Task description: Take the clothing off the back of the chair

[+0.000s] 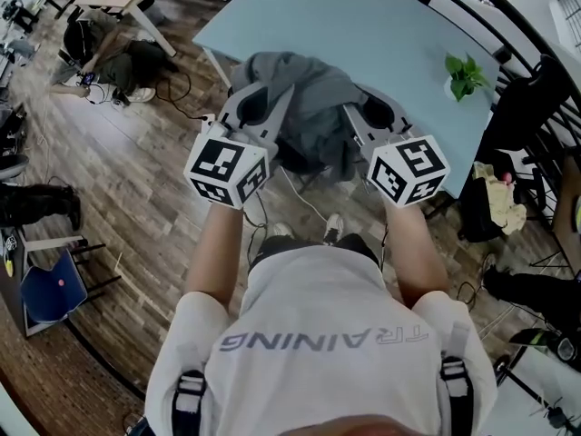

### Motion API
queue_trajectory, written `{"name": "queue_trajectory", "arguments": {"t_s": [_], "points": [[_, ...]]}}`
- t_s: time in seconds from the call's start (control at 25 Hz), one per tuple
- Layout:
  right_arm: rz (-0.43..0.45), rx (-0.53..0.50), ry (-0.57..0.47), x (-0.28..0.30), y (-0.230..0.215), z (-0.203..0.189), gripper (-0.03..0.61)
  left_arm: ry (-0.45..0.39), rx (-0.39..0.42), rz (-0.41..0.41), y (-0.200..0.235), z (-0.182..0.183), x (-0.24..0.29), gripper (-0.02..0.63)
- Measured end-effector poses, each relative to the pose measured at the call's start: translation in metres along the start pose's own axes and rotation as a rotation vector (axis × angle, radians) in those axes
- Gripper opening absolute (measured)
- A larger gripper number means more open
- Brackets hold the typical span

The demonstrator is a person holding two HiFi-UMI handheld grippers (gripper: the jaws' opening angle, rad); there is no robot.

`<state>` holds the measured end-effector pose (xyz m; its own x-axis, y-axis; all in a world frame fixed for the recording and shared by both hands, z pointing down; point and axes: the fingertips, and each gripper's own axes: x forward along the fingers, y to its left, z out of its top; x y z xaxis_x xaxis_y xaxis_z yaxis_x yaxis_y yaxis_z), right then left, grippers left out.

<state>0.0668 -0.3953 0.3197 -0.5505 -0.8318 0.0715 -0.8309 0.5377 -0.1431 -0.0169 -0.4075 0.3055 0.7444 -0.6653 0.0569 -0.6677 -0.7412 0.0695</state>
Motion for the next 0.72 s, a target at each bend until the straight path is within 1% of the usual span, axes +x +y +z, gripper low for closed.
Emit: {"name": "queue_trajectory", "arguments": {"t_s": [0.2, 0.32, 0.52, 0.72], "points": [[-0.016, -0.041, -0.078, -0.018, -0.003, 0.050, 0.077, -0.070, 0.054, -0.060, -0.021, 0.051, 0.006, 0.060], [-0.029, -0.054, -0.104, -0.032, -0.001, 0.065, 0.077, -0.098, 0.078, -0.091, -0.035, 0.067, 0.004, 0.060], [-0.074, -0.053, -0.097, -0.051, 0.002, 0.062, 0.077, -0.089, 0.084, -0.143, -0.052, 0.064, 0.002, 0.060], [-0.153, -0.048, -0.074, -0.065, 0.002, 0.032, 0.077, -0.042, 0.066, -0.174, -0.062, 0.033, -0.001, 0.060]]}}
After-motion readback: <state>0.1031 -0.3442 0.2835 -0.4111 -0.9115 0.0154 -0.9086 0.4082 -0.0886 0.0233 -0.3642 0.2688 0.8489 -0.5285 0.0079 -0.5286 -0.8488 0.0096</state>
